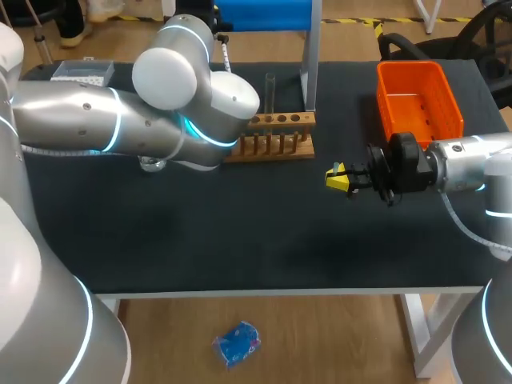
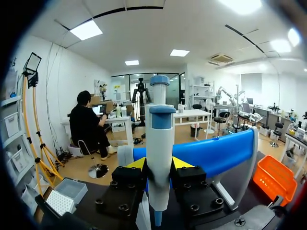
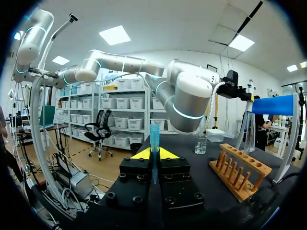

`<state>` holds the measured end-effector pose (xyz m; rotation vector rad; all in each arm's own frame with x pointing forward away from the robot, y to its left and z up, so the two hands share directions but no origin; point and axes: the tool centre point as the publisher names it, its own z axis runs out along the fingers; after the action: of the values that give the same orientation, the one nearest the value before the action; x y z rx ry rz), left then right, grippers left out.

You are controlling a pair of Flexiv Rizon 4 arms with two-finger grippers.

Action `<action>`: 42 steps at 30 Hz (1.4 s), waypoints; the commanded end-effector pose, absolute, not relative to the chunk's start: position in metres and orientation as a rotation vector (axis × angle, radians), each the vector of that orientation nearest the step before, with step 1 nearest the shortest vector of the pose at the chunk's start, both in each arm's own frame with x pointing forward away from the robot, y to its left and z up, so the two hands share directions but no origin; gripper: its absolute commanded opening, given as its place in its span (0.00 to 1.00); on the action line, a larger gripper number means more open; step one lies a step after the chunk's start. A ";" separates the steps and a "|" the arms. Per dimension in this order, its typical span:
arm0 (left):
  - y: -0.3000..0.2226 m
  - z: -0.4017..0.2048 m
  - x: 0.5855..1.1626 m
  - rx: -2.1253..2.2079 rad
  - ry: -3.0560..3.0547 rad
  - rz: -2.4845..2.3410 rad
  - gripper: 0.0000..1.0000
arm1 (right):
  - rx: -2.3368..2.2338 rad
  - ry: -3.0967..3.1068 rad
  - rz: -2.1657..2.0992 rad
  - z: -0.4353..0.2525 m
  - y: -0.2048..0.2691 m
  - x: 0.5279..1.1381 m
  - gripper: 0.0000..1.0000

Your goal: Invert the test tube, pick up the pipette, mount the tip to pipette, aspirate from beaker and dispense into the tube, eject the tip, return the pipette, and cap with the stopper.

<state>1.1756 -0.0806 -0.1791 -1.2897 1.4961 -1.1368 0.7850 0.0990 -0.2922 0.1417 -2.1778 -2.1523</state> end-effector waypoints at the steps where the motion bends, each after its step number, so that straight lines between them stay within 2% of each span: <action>1: -0.080 -0.170 1.166 -1.284 1.511 -1.140 0.00 | 0.143 -2.178 -2.153 -0.293 0.098 0.785 0.00; 10: -0.085 -0.153 1.128 -1.135 1.653 -1.293 0.00 | 0.143 -2.178 -2.153 -0.293 0.098 0.785 0.00; 23: -0.105 -0.131 1.033 -0.821 1.921 -1.684 0.00 | 0.143 -2.178 -2.153 -0.293 0.098 0.785 0.00; 42: -0.180 -0.107 0.895 -0.354 2.139 -2.015 0.00 | 0.143 -2.178 -2.153 -0.293 0.098 0.785 0.00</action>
<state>0.9116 -0.1910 -0.1044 -0.6524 1.9428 -1.7816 0.7850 0.0989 -0.2922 0.1416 -2.1779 -2.1524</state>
